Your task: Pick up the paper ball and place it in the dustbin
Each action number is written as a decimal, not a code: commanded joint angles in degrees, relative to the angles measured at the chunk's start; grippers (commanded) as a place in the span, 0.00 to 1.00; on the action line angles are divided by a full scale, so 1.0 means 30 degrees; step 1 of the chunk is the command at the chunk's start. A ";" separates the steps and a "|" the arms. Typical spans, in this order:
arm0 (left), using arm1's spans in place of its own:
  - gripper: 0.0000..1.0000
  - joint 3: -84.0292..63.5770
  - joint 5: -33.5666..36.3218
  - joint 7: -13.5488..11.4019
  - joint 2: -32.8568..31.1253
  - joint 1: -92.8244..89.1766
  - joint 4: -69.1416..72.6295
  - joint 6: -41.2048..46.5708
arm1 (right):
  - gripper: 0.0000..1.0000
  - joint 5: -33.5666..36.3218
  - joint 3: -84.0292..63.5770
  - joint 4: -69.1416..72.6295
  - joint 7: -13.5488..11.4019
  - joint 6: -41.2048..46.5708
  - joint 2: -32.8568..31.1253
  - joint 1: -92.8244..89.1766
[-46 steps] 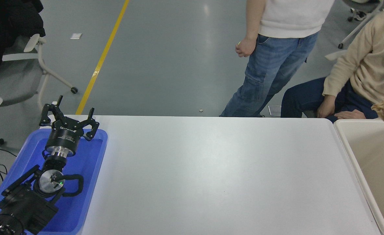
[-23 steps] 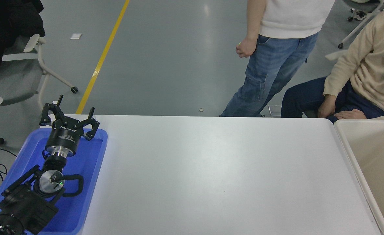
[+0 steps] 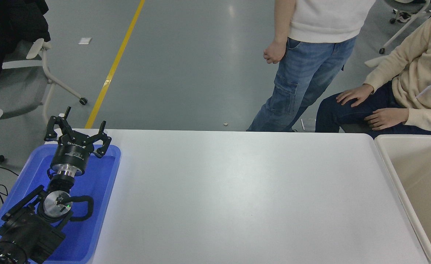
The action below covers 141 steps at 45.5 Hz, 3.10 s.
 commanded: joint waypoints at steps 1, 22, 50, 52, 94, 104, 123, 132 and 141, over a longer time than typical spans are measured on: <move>1.00 0.0000 0.0007 0.0001 0.0000 0.0000 -0.0001 0.0006 | 0.00 0.0034 0.1820 -0.3123 -0.0015 -0.2487 0.1949 -0.3649; 1.00 0.0000 0.0007 0.0001 0.0000 0.0000 -0.0001 0.0006 | 0.00 0.0034 0.2349 -0.3389 -0.0015 -0.3687 0.2741 -0.4530; 1.00 0.0000 0.0007 -0.0028 0.0000 0.0000 -0.0001 0.0006 | 1.00 0.0034 0.2437 -0.3418 0.0015 -0.6882 0.3297 -0.4764; 1.00 0.0000 0.0007 0.0001 0.0000 0.0000 -0.0001 0.0006 | 1.00 0.0034 0.2640 -0.3418 0.0015 -0.6911 0.3297 -0.4706; 1.00 0.0000 -0.0022 0.0001 0.0000 0.0000 -0.0001 -0.0023 | 1.00 0.0034 2.9064 0.9499 0.0278 -0.6501 0.0103 -0.6521; 1.00 0.0000 0.0007 0.0001 0.0029 0.0000 -0.0001 -0.0023 | 1.00 0.0093 3.2494 1.0000 0.3469 -0.5712 0.2358 -0.7371; 1.00 0.0000 -0.0022 0.0001 0.0000 0.0000 -0.0001 -0.0023 | 1.00 0.2906 3.2408 0.9854 0.8684 -0.4215 0.6665 -0.8778; 1.00 0.0000 -0.0022 0.0001 0.0000 0.0000 -0.0001 -0.0023 | 1.00 0.2818 3.2320 0.8918 1.1293 -0.4742 0.8013 -0.9364; 1.00 0.0000 0.0007 -0.0028 0.0000 0.0000 -0.0030 -0.0053 | 1.00 0.2818 3.2320 0.8739 1.1382 -0.4977 0.8366 -0.9422</move>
